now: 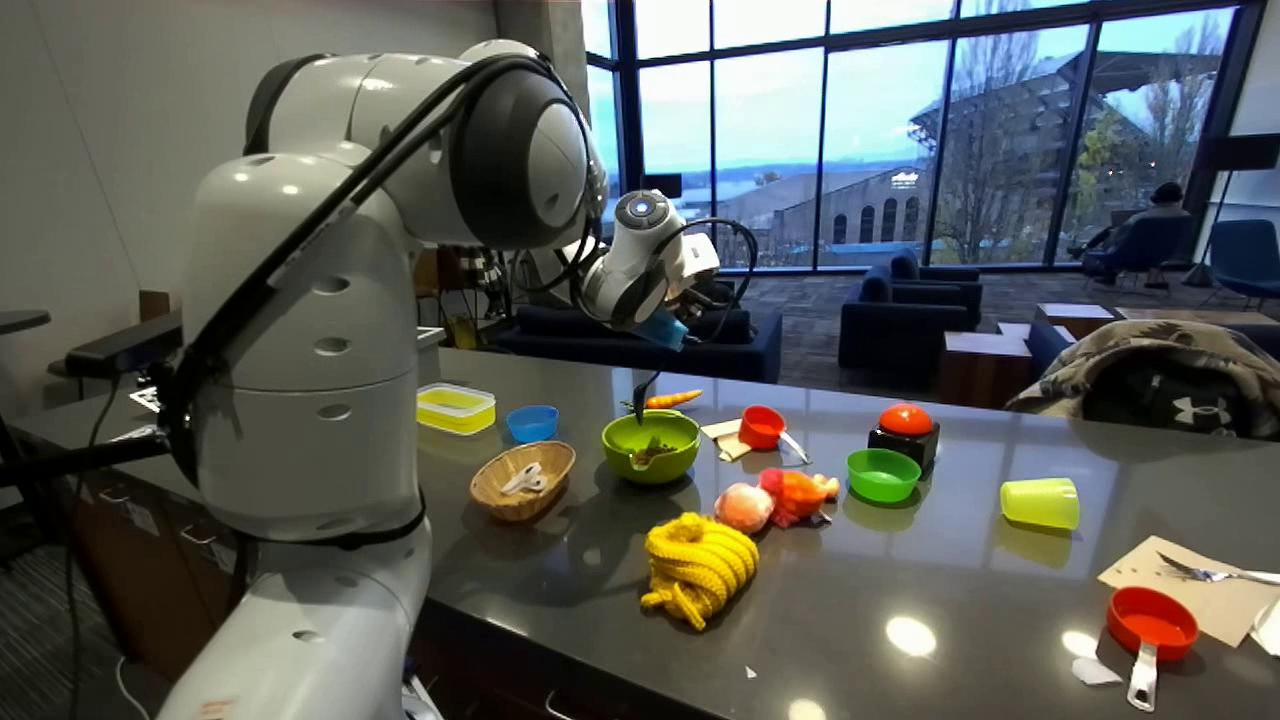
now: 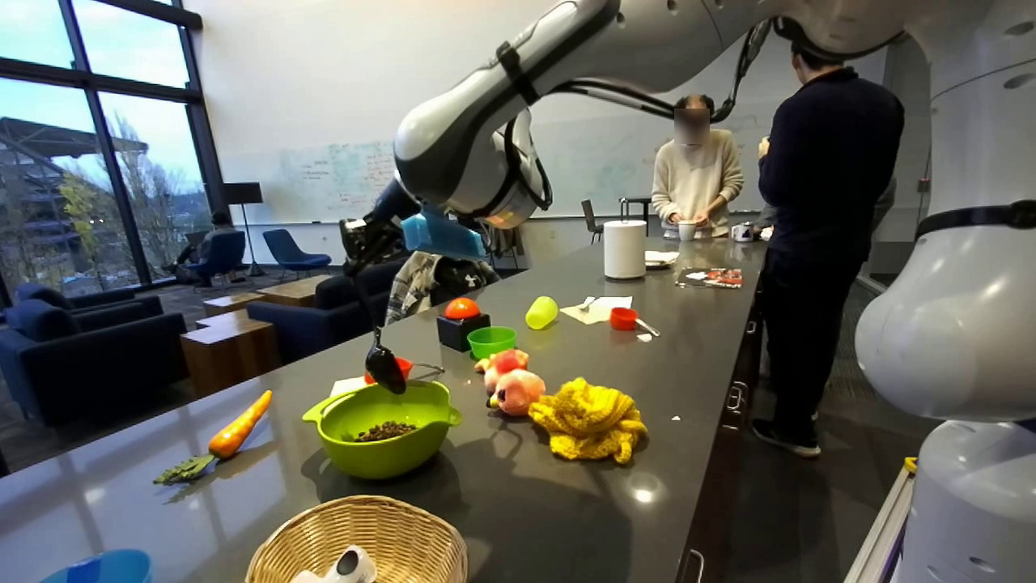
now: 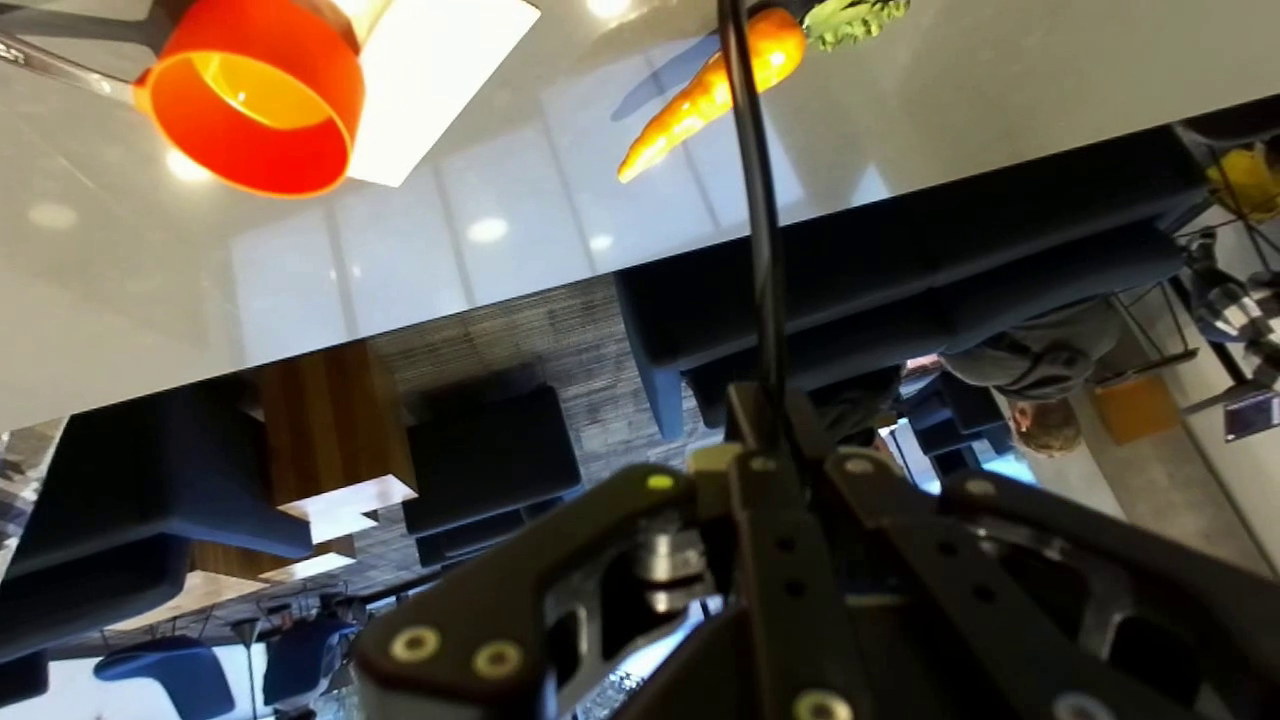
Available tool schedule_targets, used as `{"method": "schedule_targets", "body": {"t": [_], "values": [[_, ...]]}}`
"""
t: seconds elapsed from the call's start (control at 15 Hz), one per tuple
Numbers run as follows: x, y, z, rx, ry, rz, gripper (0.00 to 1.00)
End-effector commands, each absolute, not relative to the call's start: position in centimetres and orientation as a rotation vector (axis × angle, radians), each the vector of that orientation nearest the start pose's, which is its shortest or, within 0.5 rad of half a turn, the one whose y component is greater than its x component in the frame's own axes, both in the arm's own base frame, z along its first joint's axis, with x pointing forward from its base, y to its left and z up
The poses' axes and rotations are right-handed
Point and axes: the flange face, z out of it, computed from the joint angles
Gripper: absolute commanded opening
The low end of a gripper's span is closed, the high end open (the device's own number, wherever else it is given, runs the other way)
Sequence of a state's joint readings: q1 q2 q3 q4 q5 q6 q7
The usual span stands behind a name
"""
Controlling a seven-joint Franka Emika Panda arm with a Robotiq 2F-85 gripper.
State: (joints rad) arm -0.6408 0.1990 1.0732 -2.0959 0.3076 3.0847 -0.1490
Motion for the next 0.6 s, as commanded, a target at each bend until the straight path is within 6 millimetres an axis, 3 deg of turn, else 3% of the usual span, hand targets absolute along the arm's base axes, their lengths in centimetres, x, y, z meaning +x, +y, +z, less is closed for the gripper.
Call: {"method": "schedule_targets", "body": {"t": [0.0,0.2,0.53], "values": [[57.6,20.4,47.5,-2.491,-0.237,-1.082,0.04],[57.5,20.8,47.7,-2.491,-0.247,-1.085,0.01],[57.0,22.8,46.2,-2.504,-0.357,-1.052,0.01]]}}
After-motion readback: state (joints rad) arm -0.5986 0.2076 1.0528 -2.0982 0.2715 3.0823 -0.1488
